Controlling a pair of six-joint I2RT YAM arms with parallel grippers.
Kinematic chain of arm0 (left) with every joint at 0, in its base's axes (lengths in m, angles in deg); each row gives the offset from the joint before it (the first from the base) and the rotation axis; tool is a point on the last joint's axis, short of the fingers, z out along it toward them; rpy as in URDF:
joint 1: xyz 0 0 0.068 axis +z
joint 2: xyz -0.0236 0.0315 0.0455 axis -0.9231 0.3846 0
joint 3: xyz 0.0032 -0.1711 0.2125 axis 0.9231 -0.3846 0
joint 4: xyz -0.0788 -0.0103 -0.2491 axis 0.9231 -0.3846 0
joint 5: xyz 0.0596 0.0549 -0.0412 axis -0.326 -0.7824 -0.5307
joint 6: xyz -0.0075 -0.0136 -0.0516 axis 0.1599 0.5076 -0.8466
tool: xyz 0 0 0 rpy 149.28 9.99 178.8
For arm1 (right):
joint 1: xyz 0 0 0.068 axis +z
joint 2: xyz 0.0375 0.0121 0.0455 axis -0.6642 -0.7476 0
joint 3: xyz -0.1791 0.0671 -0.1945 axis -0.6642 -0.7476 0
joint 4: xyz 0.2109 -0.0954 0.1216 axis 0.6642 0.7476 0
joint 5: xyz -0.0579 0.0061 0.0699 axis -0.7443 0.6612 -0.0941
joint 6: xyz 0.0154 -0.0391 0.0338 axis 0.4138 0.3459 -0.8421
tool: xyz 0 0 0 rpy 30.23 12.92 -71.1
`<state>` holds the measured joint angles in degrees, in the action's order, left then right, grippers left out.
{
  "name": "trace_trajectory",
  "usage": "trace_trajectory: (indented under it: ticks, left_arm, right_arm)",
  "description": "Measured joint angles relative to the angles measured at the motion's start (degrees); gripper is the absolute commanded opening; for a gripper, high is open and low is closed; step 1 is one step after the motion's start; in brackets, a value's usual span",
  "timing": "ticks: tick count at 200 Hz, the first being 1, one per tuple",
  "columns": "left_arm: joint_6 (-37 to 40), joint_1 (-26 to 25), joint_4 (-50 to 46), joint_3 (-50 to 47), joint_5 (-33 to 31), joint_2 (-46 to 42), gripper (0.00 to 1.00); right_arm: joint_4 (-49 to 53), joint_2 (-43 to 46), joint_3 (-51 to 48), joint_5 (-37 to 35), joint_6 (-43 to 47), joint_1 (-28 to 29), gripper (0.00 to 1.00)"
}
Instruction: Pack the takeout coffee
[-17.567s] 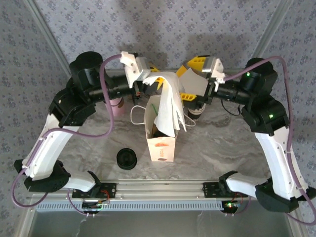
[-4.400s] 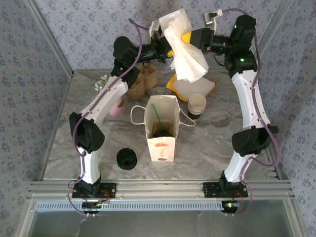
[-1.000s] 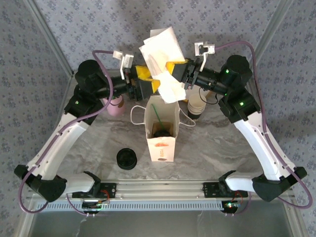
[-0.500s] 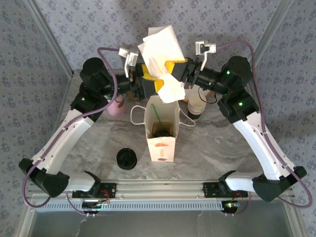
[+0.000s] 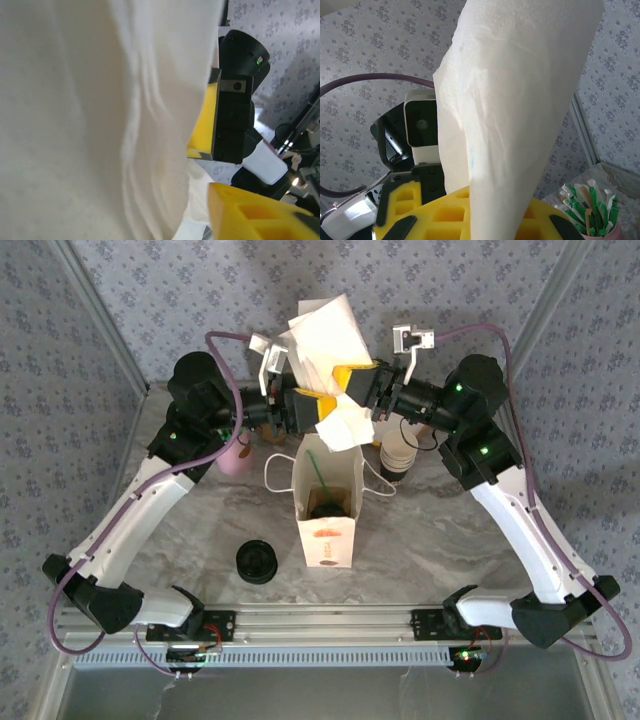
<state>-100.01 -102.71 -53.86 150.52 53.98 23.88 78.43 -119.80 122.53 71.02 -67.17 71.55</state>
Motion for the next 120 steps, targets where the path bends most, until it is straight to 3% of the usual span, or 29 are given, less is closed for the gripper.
trace_trajectory:
  ticks: [41,71,89,120]
  left_arm:
    - [0.3,0.0,-1.3,0.9,-0.2,0.4,0.08]
    - [0.8,0.0,-2.9,1.7,-0.4,0.6,0.00]
    - [1.7,0.0,-4.4,2.0,-0.5,0.6,0.00]
    - [7.5,0.0,-11.1,4.0,-1.0,0.6,0.00]
  right_arm:
    - [0.1,0.0,0.0,0.0,0.0,0.1,0.00]
    - [0.7,0.0,0.0,0.0,0.1,0.1,0.00]
    - [1.9,0.0,0.2,0.0,0.4,0.0,0.13]
    - [8.6,-0.1,2.7,3.3,2.7,-1.6,0.44]
